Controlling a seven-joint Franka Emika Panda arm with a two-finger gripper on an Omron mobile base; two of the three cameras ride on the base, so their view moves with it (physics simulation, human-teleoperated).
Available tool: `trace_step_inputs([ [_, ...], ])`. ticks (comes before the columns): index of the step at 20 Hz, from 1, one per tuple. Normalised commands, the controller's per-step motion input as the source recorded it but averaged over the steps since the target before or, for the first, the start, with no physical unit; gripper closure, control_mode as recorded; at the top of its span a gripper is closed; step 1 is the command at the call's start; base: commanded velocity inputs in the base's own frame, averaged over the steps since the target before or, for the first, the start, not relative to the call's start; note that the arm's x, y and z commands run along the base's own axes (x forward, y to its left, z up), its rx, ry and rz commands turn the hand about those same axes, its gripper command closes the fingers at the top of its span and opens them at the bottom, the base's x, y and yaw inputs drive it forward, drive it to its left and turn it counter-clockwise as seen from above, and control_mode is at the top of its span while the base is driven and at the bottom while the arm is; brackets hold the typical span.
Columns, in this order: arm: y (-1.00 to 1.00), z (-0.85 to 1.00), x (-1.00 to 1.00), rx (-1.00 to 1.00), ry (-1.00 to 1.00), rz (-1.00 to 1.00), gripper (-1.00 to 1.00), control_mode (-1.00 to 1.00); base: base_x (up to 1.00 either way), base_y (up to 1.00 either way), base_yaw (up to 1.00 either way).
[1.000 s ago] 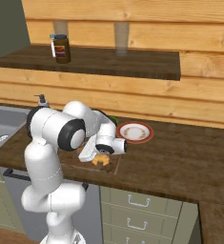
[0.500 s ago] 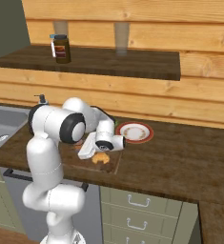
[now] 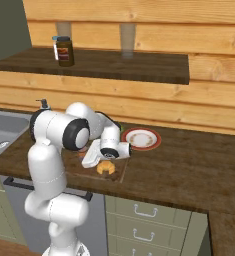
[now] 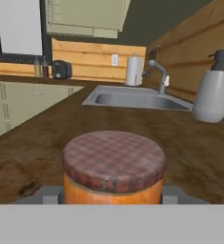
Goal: From the different types of pastries on the counter, select a croissant and place it on the cutting board. Then retrieve a jar of jam from the cabinet and place it alongside the croissant on the cutting board.
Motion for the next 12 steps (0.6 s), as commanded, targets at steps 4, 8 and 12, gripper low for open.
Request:
trace_step_inputs([
  [4, 0.0, 0.0, -0.16, 0.0, 0.0, 0.01, -1.0, -1.0, 0.0, 0.0, 0.0],
  [8, 0.0, 0.26, -0.2, 0.0, 0.0, 0.0, -1.0, -1.0, 0.0, 0.0, 0.0],
  [12, 0.0, 0.95, -0.16, 0.0, 0.0, 0.0, -1.0, -1.0, 0.0, 0.0, 0.0],
])
